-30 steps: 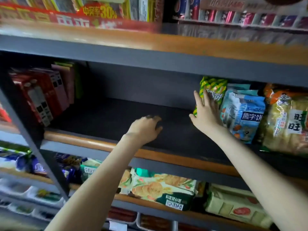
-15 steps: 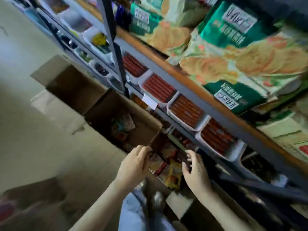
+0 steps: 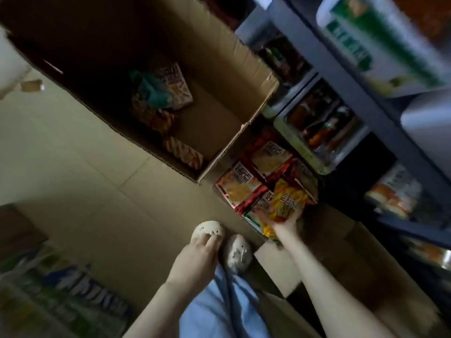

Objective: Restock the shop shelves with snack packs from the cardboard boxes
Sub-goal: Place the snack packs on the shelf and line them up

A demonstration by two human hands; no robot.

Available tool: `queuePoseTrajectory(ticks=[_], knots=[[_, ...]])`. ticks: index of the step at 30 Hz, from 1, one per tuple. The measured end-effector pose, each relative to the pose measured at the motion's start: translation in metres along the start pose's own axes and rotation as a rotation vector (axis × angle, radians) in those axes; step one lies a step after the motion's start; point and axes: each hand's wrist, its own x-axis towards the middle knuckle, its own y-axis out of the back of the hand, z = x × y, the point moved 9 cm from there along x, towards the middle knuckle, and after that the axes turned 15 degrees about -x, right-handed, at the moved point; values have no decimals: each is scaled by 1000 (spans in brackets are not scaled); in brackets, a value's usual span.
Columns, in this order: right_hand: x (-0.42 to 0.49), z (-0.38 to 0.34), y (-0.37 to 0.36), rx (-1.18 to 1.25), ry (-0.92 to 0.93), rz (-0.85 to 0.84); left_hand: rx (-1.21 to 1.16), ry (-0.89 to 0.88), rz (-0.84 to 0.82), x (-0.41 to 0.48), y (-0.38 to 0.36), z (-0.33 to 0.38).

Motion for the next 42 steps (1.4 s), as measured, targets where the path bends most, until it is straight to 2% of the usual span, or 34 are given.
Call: queuePoseTrajectory(ticks=[2, 5, 7, 11, 16, 20, 24, 26, 30, 37, 39, 42], knots=[[34, 15, -20, -51, -36, 44, 18, 63, -86, 14, -22, -21], [14, 1, 3, -161, -86, 235, -4, 72, -109, 31, -34, -27], [6, -4, 12, -138, -78, 256, -79, 71, -85, 37, -32, -19], [-42, -18, 33, -55, 61, 236, -180, 69, -66, 34, -10, 23], [-163, -64, 97, 35, 309, 227, -278, 100, -20, 0, 58, 120], [-272, -105, 181, 183, 501, 287, -463, 9, 84, -56, 144, 227], [-384, -150, 286, 51, 785, 526, -524, -107, 263, -125, 222, 320], [-438, -166, 331, 14, 915, 624, -546, -183, 358, -157, 257, 360], [-517, -180, 408, 109, 1093, 666, -484, -389, 497, -206, 322, 444], [-630, -185, 545, 365, 1358, 879, -345, -883, 606, -257, 403, 588], [-663, -181, 578, 425, 1467, 924, -328, -1059, 608, -273, 421, 627], [-695, -173, 625, 537, 1537, 994, -214, -1299, 590, -295, 446, 684]])
